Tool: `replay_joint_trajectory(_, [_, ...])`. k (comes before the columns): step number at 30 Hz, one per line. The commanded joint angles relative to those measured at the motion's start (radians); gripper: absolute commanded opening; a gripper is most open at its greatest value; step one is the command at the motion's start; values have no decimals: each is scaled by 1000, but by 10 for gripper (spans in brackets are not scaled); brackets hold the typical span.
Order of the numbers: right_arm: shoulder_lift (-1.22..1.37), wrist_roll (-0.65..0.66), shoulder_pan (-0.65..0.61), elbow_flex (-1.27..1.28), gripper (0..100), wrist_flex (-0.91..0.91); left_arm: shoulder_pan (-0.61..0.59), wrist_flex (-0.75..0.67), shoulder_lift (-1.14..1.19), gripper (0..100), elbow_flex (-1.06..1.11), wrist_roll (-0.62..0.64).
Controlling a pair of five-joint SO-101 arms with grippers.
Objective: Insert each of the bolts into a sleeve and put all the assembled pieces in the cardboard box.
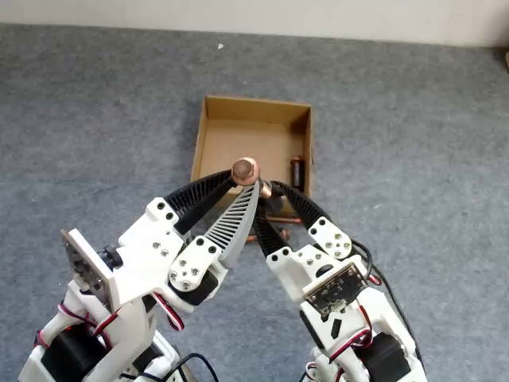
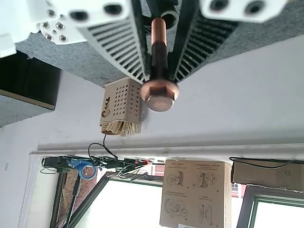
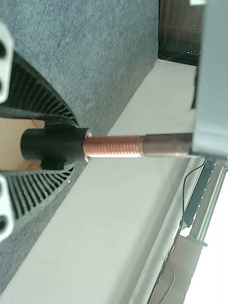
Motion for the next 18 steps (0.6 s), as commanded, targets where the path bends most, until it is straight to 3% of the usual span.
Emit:
replay_joint_trajectory(1, [-15,5,-13,-90,5,-41,12,-2,8,7,-5,5])
replay_joint_trajectory(18, [-15,5,-13,-90,5,-41,-42,0,8,7,-7,9])
